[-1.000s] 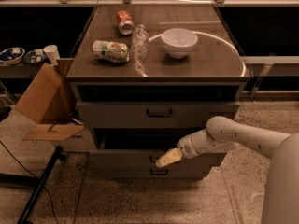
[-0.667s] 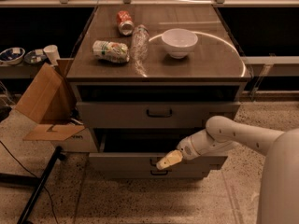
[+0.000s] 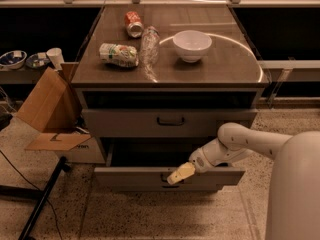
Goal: Open middle drawer
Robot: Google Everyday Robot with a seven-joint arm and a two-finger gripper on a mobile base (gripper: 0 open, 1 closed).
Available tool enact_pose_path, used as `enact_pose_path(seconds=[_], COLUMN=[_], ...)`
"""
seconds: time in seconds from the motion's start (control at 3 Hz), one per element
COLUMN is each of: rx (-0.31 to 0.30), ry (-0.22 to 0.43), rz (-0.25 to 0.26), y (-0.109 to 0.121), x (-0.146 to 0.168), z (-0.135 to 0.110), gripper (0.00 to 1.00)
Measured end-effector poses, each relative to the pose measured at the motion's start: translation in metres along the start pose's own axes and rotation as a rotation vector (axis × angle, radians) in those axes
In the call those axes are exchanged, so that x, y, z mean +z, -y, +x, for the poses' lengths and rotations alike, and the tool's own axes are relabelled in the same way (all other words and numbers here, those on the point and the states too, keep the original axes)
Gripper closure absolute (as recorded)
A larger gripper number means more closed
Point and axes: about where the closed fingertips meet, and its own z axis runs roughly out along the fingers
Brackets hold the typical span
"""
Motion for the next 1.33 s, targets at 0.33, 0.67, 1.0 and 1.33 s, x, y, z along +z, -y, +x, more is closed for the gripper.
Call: enact_pose_path(seconds=[0.33, 0.67, 1.0, 1.33], rx=[0.005, 0.024, 0.037, 0.037], ry=[-0.009, -0.045, -0.072, -0.072], rz=[-0.004, -0.022, -0.029, -0.030], y=[-0.0027, -0.0075, -0.0107, -0.0109], x=[-0.0021, -0.0009, -0.0009, -0.0012], z=[0.0000, 0.0043, 0.0082, 0.0080], gripper=[0.00, 0.00, 0.00, 0.00])
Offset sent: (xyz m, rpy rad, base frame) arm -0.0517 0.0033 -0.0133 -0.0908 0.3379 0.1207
